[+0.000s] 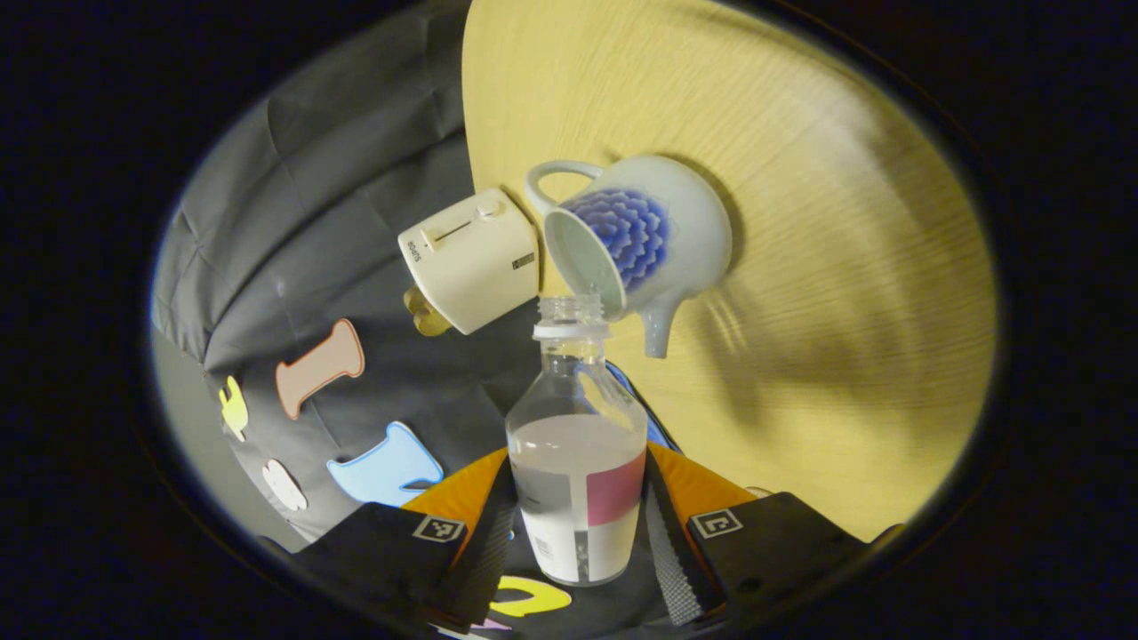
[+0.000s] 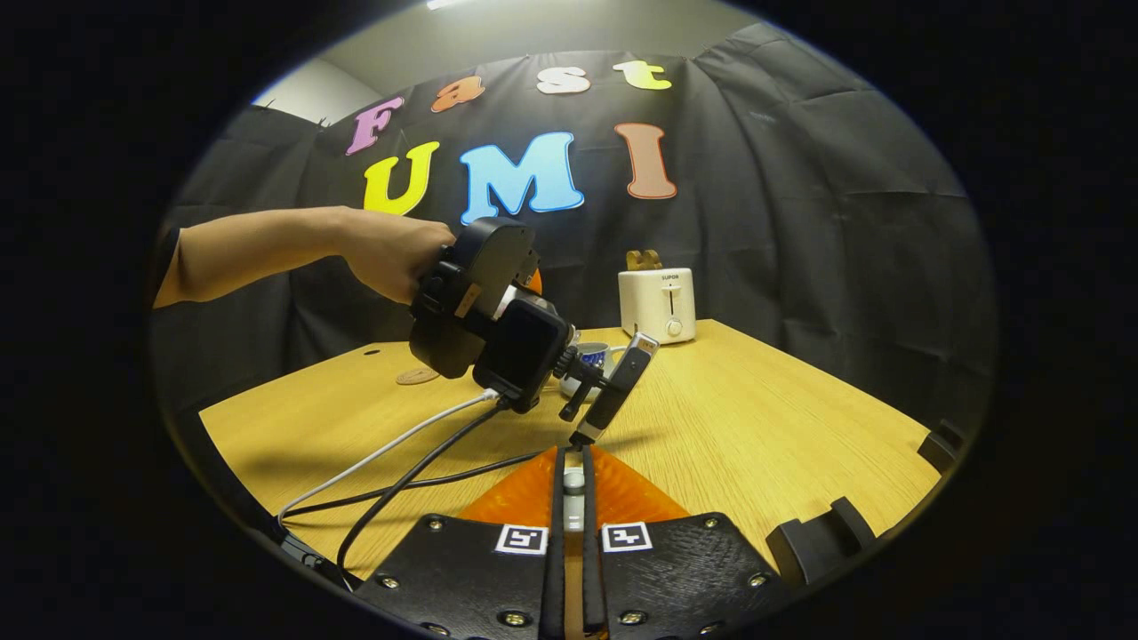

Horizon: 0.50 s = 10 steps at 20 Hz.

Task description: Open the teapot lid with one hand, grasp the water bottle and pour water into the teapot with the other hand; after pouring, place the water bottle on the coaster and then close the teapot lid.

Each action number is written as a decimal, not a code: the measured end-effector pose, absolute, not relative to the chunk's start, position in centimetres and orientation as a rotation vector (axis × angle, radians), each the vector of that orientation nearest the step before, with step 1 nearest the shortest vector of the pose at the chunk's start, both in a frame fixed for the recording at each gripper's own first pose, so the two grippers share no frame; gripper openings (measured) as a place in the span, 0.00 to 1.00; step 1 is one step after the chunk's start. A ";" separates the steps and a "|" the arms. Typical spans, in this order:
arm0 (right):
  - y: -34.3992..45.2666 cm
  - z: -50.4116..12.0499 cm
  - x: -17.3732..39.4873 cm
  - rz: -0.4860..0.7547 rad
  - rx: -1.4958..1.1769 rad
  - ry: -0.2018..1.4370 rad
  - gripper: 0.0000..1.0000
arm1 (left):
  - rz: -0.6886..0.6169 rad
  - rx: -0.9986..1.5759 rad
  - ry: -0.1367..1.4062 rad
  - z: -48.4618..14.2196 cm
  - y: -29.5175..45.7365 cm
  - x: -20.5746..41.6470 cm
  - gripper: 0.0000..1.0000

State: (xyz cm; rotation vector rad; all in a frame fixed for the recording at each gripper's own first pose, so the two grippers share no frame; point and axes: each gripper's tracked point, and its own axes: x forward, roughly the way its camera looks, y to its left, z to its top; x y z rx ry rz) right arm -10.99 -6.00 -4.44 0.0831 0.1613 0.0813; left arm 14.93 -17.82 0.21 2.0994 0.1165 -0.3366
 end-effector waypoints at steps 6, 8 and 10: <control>-6.1 -4.3 -11.1 0.082 0.078 0.154 0.08 | -0.329 2.166 0.088 1.0 -18.3 14.9 0.84; -6.2 -4.4 -11.1 0.082 0.076 0.158 0.08 | -0.325 2.191 0.086 1.3 -18.4 14.8 0.84; -6.1 -4.5 -11.1 0.082 0.077 0.162 0.08 | -0.322 2.213 0.076 1.7 -18.4 15.1 0.84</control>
